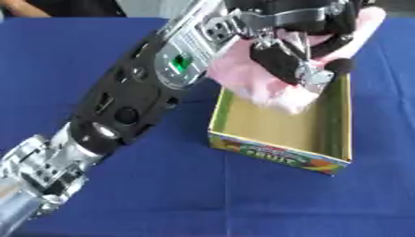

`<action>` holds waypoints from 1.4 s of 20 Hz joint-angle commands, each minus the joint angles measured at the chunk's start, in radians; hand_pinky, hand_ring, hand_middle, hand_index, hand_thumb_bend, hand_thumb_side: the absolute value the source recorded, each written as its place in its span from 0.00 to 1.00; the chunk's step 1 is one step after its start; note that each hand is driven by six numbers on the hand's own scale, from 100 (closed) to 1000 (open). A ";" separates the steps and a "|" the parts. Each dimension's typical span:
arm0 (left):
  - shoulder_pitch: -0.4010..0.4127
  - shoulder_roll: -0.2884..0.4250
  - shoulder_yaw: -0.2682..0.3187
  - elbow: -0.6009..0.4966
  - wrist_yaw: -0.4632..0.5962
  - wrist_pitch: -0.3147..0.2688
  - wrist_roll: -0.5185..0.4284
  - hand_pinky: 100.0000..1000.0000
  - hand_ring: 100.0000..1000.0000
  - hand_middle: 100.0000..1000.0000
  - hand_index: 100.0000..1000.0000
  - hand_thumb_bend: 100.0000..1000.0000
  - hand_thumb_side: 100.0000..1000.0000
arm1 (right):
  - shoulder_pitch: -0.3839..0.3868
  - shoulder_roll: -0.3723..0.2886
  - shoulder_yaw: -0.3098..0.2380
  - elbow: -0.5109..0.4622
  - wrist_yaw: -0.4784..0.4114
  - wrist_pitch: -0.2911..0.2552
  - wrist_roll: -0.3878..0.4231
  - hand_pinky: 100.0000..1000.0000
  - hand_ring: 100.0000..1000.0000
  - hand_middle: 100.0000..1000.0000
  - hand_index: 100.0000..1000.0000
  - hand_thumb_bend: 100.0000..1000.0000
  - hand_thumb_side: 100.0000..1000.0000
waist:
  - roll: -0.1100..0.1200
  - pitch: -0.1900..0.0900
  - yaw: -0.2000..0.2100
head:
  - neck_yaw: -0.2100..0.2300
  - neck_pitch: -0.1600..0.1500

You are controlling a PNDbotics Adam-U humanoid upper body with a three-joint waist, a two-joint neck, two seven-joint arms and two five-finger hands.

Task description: Pick up objects on the table and place them in the box.

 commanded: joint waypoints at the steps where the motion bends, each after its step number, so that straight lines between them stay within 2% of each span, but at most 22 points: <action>1: -0.026 -0.014 0.000 0.023 -0.021 -0.021 0.003 0.00 0.00 0.00 0.00 0.00 0.09 | -0.018 -0.009 -0.003 -0.026 -0.010 -0.005 0.004 0.72 0.67 0.77 0.92 0.00 0.75 | -0.009 -0.009 -0.005 | 0.014 -0.001; 4: -0.023 -0.028 -0.005 0.051 -0.037 -0.038 0.008 0.00 0.00 0.00 0.00 0.03 0.11 | -0.021 -0.006 -0.003 -0.029 -0.014 -0.008 0.005 0.72 0.68 0.77 0.92 0.00 0.76 | -0.014 -0.006 -0.009 | 0.017 -0.001; 5: -0.022 -0.031 -0.006 0.057 -0.045 -0.044 0.013 0.00 0.00 0.00 0.00 0.09 0.16 | -0.021 -0.005 -0.003 -0.030 -0.014 -0.008 0.005 0.72 0.68 0.77 0.92 0.00 0.76 | -0.015 -0.006 -0.009 | 0.018 -0.001; 6: -0.022 -0.031 -0.005 0.058 -0.060 -0.054 0.019 0.00 0.00 0.00 0.00 0.23 0.28 | -0.021 -0.005 -0.004 -0.030 -0.015 -0.008 0.004 0.72 0.67 0.77 0.92 0.00 0.76 | -0.016 -0.005 -0.009 | 0.018 -0.001; 7: -0.022 -0.031 -0.006 0.057 -0.080 -0.065 0.026 0.00 0.00 0.00 0.00 0.29 0.35 | -0.021 -0.005 -0.004 -0.031 -0.015 -0.008 0.004 0.72 0.67 0.77 0.92 0.00 0.76 | -0.016 -0.005 -0.009 | 0.019 -0.001; 8: -0.022 -0.029 -0.008 0.053 -0.105 -0.081 0.028 0.00 0.00 0.00 0.09 0.38 0.47 | -0.020 -0.004 -0.005 -0.031 -0.015 -0.008 0.003 0.72 0.67 0.77 0.92 0.00 0.76 | -0.017 -0.005 -0.008 | 0.019 -0.001; 9: -0.021 -0.029 -0.009 0.050 -0.130 -0.097 0.031 0.00 0.00 0.00 0.09 0.39 0.48 | -0.020 -0.004 -0.006 -0.031 -0.016 -0.008 0.002 0.72 0.67 0.77 0.92 0.00 0.76 | -0.017 -0.005 -0.008 | 0.019 -0.001; 11: -0.018 -0.028 -0.014 0.047 -0.173 -0.127 0.036 0.00 0.00 0.03 0.20 0.38 0.50 | -0.021 -0.004 -0.006 -0.032 -0.016 -0.008 0.001 0.72 0.68 0.77 0.92 0.00 0.76 | -0.018 -0.005 -0.007 | 0.019 -0.001; 12: -0.015 -0.029 -0.018 0.050 -0.192 -0.140 0.037 0.00 0.05 0.17 0.31 0.37 0.56 | -0.021 -0.003 -0.006 -0.033 -0.015 -0.008 0.001 0.72 0.68 0.77 0.92 0.00 0.76 | -0.019 -0.004 -0.007 | 0.019 -0.001; 13: -0.012 -0.029 -0.021 0.055 -0.208 -0.152 0.037 0.10 0.22 0.35 0.47 0.38 0.65 | -0.021 -0.003 -0.006 -0.033 -0.015 -0.008 0.000 0.72 0.68 0.77 0.92 0.00 0.76 | -0.019 -0.004 -0.007 | 0.019 -0.001; 14: -0.008 -0.029 -0.027 0.063 -0.231 -0.166 0.027 0.31 0.40 0.51 0.60 0.38 0.71 | -0.020 -0.002 -0.006 -0.034 -0.015 -0.008 0.000 0.72 0.68 0.77 0.92 0.00 0.76 | -0.020 -0.004 -0.007 | 0.019 -0.001; 15: -0.005 -0.031 -0.030 0.071 -0.252 -0.179 0.015 0.34 0.43 0.54 0.62 0.38 0.73 | -0.020 -0.002 -0.007 -0.034 -0.014 -0.008 0.000 0.72 0.68 0.77 0.92 0.00 0.76 | -0.021 -0.004 -0.007 | 0.019 -0.001; 16: -0.001 -0.032 -0.034 0.081 -0.270 -0.191 0.001 0.57 0.64 0.71 0.73 0.39 0.81 | -0.019 -0.002 -0.007 -0.034 -0.014 -0.008 0.000 0.72 0.68 0.77 0.92 0.00 0.77 | -0.021 -0.004 -0.007 | 0.020 -0.001; 17: 0.002 -0.034 -0.036 0.091 -0.286 -0.202 -0.013 0.55 0.61 0.69 0.72 0.39 0.80 | -0.019 -0.002 -0.007 -0.034 -0.014 -0.008 0.000 0.72 0.68 0.77 0.92 0.00 0.77 | -0.021 -0.004 -0.007 | 0.020 -0.001; 18: 0.005 -0.035 -0.038 0.099 -0.299 -0.214 -0.027 0.68 0.77 0.80 0.79 0.42 0.88 | -0.019 -0.002 -0.007 -0.034 -0.014 -0.008 0.000 0.72 0.68 0.77 0.92 0.00 0.77 | -0.022 -0.003 -0.006 | 0.019 -0.001; 20: 0.011 -0.035 -0.041 0.112 -0.316 -0.231 -0.052 0.74 0.83 0.85 0.81 0.42 0.92 | -0.018 -0.002 -0.007 -0.034 -0.014 -0.008 0.000 0.72 0.67 0.77 0.92 0.00 0.76 | -0.022 -0.003 -0.005 | 0.018 -0.001; 28: 0.017 -0.039 -0.037 0.122 -0.318 -0.246 -0.081 0.79 0.89 0.89 0.83 0.38 0.92 | -0.018 0.000 -0.008 -0.034 -0.014 -0.009 0.001 0.72 0.67 0.77 0.92 0.00 0.76 | -0.023 -0.003 -0.002 | 0.018 -0.001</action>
